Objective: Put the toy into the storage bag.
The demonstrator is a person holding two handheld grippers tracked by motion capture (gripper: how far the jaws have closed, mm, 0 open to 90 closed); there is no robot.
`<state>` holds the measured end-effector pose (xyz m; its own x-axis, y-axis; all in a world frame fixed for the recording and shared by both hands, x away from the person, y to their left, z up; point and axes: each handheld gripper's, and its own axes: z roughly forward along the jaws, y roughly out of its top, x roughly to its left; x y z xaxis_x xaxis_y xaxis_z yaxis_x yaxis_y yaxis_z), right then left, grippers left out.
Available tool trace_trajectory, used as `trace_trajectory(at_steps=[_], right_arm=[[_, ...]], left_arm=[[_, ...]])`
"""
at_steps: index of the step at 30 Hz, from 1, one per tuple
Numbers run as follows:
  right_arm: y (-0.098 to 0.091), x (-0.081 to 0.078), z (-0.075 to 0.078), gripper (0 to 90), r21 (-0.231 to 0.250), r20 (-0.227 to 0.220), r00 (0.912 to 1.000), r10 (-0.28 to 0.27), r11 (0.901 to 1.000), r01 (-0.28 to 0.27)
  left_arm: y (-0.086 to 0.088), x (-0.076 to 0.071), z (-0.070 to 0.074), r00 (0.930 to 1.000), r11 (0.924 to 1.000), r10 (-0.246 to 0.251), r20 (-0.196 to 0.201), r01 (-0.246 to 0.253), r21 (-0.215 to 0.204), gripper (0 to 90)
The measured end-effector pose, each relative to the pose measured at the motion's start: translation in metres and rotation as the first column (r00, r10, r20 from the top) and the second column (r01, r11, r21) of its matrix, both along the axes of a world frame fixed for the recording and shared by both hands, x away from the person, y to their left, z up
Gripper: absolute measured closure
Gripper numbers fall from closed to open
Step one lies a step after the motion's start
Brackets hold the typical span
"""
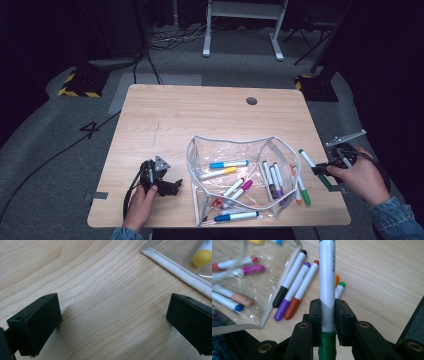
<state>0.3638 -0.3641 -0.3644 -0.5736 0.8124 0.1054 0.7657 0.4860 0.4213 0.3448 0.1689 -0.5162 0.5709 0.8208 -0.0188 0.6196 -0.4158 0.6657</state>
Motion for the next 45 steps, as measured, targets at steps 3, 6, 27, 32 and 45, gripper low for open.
trace_trajectory(at_steps=[3, 6, 27, 32, 45], right_arm=[[0.006, -0.002, 0.011, 77.2, 0.006, 0.024, 0.9994, 0.025, 0.9997, -0.025], [0.013, -0.005, 0.021, 77.2, 0.012, 0.04, 0.9983, 0.043, 0.999, -0.043], [0.071, -0.023, 0.086, 77.2, 0.035, 0.146, 0.9627, 0.228, 0.9713, -0.235], [0.089, -0.026, 0.092, 77.2, 0.021, 0.149, 0.9463, 0.287, 0.9559, -0.293], [0.143, -0.029, 0.093, 77.2, -0.013, 0.125, 0.8915, 0.435, 0.8993, -0.437]], left_arm=[[0.0, 0.0, 0.0, 1.0, 1.0, 0.0, 0.001, 0.0, 0.0, 0.0], [0.0, 0.0, 0.0, 1.0, 1.0, 0.0, 0.001, 0.0, 0.001, 0.0], [0.0, 0.0, 0.0, 1.0, 1.0, 0.0, 0.001, 0.0, 0.001, 0.0], [0.0, 0.0, 0.0, 1.0, 1.0, 0.003, 0.001, -0.003, 0.001, 0.0], [0.0, 0.0, 0.0, 1.0, 1.0, 0.003, 0.001, -0.003, 0.001, 0.0]])
